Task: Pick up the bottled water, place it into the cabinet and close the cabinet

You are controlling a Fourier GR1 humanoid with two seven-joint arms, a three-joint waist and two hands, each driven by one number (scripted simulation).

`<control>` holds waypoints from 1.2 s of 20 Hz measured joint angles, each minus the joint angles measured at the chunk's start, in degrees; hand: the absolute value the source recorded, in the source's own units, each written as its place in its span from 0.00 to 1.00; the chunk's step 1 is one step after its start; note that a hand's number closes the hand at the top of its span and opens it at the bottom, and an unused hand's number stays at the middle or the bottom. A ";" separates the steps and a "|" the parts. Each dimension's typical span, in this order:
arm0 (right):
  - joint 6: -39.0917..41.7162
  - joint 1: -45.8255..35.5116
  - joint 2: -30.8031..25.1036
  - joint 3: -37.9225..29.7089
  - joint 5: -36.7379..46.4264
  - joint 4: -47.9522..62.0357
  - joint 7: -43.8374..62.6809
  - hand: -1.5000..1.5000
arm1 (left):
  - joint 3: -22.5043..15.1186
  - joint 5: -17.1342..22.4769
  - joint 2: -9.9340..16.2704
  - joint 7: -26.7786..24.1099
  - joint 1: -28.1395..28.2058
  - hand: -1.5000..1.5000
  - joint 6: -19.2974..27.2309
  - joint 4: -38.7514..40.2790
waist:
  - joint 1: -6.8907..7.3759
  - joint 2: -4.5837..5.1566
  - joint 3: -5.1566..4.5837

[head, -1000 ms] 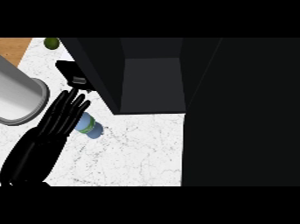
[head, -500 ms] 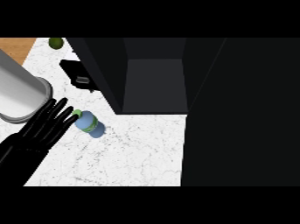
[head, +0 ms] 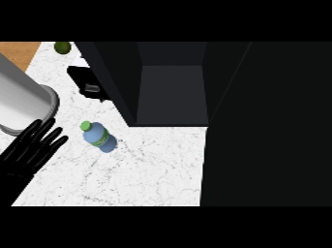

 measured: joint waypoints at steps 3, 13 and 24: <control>0.77 2.11 -0.54 0.55 0.15 -0.04 -2.02 0.00 | 1.79 0.55 0.13 -0.48 0.42 0.00 -1.88 1.02 | -0.03 0.00 0.01; 0.47 3.57 -0.37 3.03 2.83 1.50 -5.82 0.00 | 6.29 -3.03 -1.23 -5.12 -3.21 0.00 -6.67 9.95 | -0.09 0.05 0.00; 3.96 8.03 -3.06 1.79 0.51 1.98 -10.78 0.00 | 9.73 -13.91 -1.12 -15.65 -10.30 0.00 -11.48 25.41 | -0.35 0.08 -0.01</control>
